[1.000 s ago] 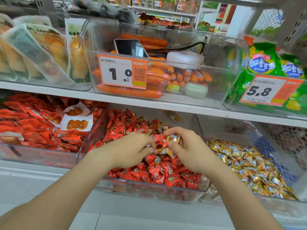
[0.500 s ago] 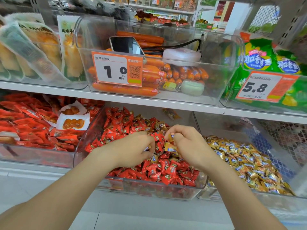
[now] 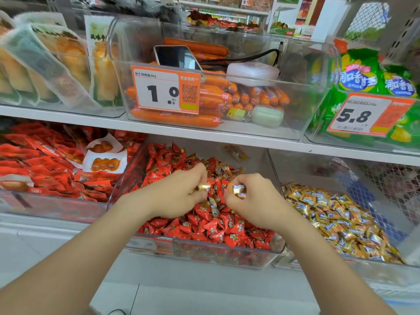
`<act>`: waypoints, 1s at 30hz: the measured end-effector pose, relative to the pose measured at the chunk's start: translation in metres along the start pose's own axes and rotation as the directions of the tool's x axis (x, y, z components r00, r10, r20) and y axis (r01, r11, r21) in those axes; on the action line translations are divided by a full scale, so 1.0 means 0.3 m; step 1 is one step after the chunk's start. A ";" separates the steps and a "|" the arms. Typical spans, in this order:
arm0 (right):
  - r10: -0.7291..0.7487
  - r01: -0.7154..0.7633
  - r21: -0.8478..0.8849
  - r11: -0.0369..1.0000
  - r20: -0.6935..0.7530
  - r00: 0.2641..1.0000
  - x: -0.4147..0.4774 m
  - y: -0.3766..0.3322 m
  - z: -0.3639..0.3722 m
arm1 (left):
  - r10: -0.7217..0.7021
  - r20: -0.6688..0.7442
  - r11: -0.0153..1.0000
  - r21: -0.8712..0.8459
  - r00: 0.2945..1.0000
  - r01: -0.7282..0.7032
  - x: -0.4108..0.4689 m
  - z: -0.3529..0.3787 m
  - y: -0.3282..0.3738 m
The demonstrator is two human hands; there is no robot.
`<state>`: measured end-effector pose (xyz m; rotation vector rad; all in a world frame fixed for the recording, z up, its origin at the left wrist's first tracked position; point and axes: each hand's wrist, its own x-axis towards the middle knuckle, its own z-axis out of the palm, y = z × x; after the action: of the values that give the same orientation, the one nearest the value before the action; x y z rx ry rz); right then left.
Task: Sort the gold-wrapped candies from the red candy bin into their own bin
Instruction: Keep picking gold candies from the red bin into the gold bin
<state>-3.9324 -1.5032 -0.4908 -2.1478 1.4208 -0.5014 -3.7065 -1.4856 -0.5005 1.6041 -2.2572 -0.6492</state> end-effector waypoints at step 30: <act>-0.060 0.161 -0.378 0.912 0.263 0.963 0.066 -0.014 0.071 | 0.063 -0.112 0.984 0.174 0.992 -0.043 -0.075 -0.025 -0.020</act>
<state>-3.9098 -1.5157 -0.5050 -2.5153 1.3505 0.0291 -3.6907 -1.4674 -0.4968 1.6060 -2.3132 -0.3451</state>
